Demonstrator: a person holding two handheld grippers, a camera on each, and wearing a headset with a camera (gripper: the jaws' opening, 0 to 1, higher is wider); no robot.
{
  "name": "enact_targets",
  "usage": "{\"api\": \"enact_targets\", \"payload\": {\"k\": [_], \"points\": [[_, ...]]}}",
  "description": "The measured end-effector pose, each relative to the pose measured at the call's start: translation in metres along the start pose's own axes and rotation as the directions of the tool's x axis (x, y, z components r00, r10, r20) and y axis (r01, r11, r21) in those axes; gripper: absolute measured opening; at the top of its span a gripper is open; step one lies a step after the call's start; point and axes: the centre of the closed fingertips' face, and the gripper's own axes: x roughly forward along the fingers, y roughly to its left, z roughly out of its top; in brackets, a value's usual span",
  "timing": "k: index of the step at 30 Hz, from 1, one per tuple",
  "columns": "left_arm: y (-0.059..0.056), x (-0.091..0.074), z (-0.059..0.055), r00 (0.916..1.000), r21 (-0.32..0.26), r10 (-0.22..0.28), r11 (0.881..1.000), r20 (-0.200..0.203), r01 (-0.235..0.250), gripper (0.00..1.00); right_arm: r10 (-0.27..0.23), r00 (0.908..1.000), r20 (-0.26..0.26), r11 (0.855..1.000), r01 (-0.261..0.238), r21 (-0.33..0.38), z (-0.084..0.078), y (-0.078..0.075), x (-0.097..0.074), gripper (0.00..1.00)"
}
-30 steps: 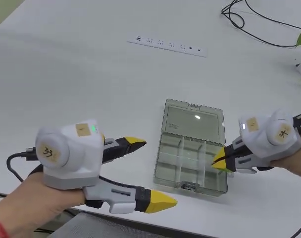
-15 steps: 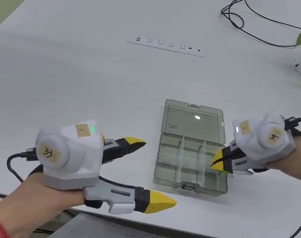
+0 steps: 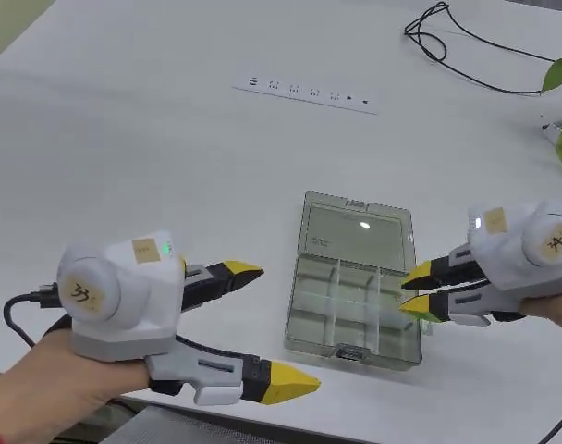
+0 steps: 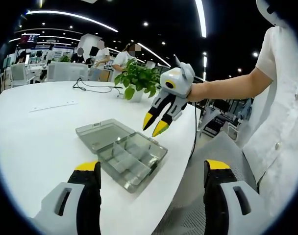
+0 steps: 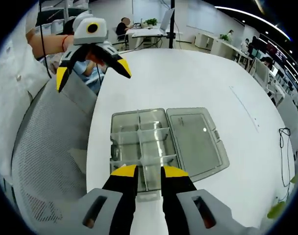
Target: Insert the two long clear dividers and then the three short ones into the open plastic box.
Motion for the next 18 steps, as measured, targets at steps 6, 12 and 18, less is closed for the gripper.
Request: {"api": "enact_targets", "payload": {"k": [6, 12, 18], "points": [[0.003, -0.002, 0.001, 1.0, 0.027, 0.003, 1.0, -0.001, -0.003, 0.93, -0.085, 0.9935, 0.076, 0.994, 0.08, 0.071, 0.006, 0.002, -0.024, 0.29], [0.008, -0.003, 0.001, 0.9999, 0.053, 0.009, 0.999, -0.007, -0.009, 0.99, -0.18, 0.974, 0.138, 0.971, 0.153, 0.183, 0.0, 0.009, -0.043, 0.37], [0.01, -0.003, 0.0, 0.9998, 0.07, 0.006, 0.998, -0.018, -0.004, 1.0, -0.244, 0.9535, 0.176, 0.942, 0.191, 0.274, -0.013, 0.021, -0.05, 0.47]]}}
